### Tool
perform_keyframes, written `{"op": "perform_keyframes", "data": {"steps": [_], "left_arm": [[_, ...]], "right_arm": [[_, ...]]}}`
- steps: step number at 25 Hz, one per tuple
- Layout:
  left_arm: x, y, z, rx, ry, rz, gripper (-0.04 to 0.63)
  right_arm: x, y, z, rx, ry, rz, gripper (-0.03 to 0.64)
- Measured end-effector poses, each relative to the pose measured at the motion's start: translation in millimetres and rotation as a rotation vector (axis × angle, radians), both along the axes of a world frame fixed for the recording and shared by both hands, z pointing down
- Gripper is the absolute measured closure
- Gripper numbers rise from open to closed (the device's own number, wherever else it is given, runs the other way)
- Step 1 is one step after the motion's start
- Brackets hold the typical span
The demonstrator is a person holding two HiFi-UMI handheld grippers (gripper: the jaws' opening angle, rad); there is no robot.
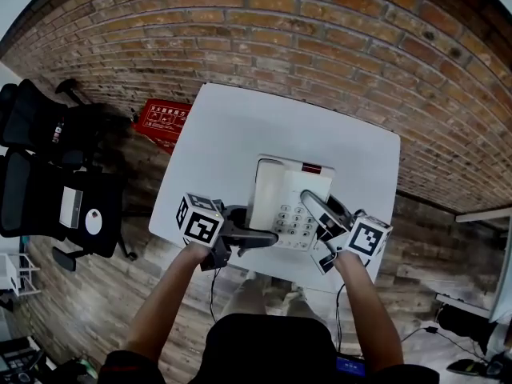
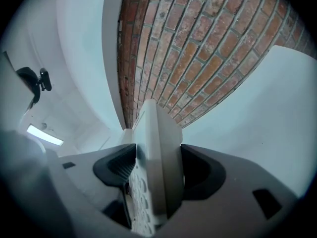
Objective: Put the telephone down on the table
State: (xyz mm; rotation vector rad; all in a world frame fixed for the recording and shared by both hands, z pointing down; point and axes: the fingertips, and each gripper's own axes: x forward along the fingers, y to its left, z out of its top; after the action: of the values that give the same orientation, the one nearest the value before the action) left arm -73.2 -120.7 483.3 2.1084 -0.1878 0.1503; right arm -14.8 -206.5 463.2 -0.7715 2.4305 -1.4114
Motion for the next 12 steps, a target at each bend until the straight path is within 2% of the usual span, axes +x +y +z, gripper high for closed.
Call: {"op": "perform_keyframes", "data": {"steps": [3, 8, 12], "left_arm": [[-2, -7, 9, -0.01, -0.005, 0.009, 0.195], [-4, -22, 24, -0.019, -0.006, 0.011, 0.19], [-7, -35, 33, -0.027, -0.004, 0.01, 0.19]], "right_arm": [[-2, -7, 9, -0.01, 0.006, 0.005, 0.347], [2, -23, 26, -0.016, 0.088, 0.035, 0.347], [-2, -34, 36, -0.031, 0.052, 0.041, 0.347]]}}
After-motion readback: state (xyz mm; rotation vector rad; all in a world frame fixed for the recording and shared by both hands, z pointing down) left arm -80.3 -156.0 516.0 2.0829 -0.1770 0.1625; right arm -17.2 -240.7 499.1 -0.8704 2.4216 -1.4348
